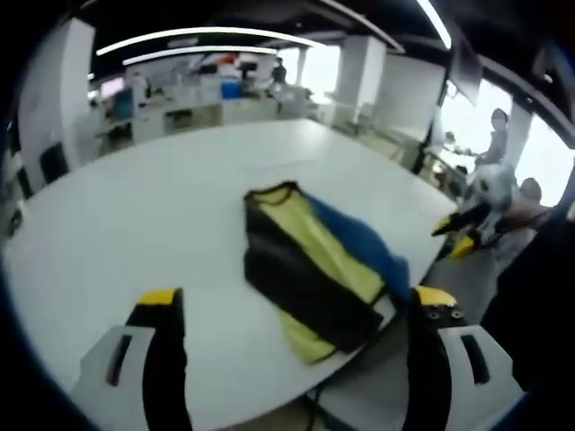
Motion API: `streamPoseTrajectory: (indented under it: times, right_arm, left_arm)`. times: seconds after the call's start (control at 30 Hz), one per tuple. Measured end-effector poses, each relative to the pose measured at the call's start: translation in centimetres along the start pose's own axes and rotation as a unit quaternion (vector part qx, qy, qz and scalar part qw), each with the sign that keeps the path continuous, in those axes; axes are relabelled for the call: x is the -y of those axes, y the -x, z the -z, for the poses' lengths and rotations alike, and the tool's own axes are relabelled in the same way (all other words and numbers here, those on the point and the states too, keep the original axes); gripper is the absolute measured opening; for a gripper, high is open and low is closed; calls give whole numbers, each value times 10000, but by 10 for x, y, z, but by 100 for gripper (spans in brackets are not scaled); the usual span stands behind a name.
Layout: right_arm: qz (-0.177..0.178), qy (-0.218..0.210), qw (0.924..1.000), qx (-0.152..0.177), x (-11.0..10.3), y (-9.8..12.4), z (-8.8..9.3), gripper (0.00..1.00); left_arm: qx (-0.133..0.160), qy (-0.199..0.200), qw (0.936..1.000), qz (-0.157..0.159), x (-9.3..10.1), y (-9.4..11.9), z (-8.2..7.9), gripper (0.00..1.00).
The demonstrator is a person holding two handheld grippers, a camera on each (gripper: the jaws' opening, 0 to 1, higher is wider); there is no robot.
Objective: Fold the garment on the visible template until the final outline fits inside the template.
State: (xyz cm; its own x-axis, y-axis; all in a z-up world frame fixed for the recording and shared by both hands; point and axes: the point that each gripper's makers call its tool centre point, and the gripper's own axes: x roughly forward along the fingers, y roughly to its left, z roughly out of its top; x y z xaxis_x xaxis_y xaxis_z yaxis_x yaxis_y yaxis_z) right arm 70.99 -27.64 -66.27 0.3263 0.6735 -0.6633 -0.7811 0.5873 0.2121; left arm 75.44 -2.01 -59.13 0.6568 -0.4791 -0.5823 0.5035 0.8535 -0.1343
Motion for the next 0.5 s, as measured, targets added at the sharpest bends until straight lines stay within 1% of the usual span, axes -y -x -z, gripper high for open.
streamPoseTrajectory:
  times: [0.03,0.1,0.17,0.23,0.37,0.4,0.5]
  right_arm:
    - [-85,87,9998,-144,-4,-5,4,40]
    - [-249,205,9990,-317,-11,-12,8,36]
    - [-331,201,9984,-420,-17,-19,11,36]
    - [-451,247,9968,-607,-22,-24,17,36]
    - [-505,334,9940,-911,-28,-36,29,37]
    - [-506,290,9929,-1038,-29,-39,34,37]
    - [-499,234,9921,-1130,-30,-46,37,36]
  left_arm:
    - [-21,4,10000,1,0,0,2,99]
    - [-32,17,10000,5,-1,0,4,99]
    - [-16,43,10000,4,-2,1,5,99]
    - [-4,67,10000,-9,-3,1,6,99]
    - [-13,121,9999,-16,-4,2,10,99]
    - [-26,132,9999,-18,-4,2,12,99]
    - [-48,169,9998,-23,-5,3,16,99]
